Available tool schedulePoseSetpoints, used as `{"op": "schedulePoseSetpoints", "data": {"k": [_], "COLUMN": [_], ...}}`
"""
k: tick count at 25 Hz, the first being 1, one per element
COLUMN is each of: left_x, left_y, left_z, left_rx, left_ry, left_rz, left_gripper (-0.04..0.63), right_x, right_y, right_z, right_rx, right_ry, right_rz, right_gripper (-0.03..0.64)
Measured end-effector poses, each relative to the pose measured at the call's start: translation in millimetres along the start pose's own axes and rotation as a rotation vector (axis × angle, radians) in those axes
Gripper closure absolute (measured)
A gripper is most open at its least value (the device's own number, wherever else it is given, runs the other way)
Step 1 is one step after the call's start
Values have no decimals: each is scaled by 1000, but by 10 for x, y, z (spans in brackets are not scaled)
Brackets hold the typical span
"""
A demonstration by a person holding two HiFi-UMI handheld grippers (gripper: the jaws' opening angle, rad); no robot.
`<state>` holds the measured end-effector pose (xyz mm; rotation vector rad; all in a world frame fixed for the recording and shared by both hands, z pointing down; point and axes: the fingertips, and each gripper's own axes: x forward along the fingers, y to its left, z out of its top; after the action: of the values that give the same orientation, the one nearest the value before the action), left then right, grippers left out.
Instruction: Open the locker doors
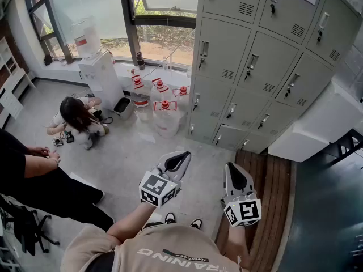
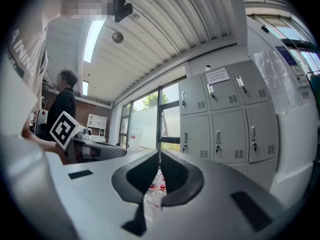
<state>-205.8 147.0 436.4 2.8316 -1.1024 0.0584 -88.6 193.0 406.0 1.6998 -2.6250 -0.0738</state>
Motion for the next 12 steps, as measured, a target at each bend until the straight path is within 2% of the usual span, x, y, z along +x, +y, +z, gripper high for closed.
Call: {"op": "schedulePoseSetpoints", "data": {"k": [12], "left_x": [-99], "left_y": [-10], "left_z": [27], "left_rx": [3], "left_ry": [-22], "left_rz": [23], "left_gripper": [589], "right_x": [-41], "right_y": [67], "right_z": [14], "right_rx": [-18], "right_ry": [2], "right_rz": [28], "right_gripper": [604]}}
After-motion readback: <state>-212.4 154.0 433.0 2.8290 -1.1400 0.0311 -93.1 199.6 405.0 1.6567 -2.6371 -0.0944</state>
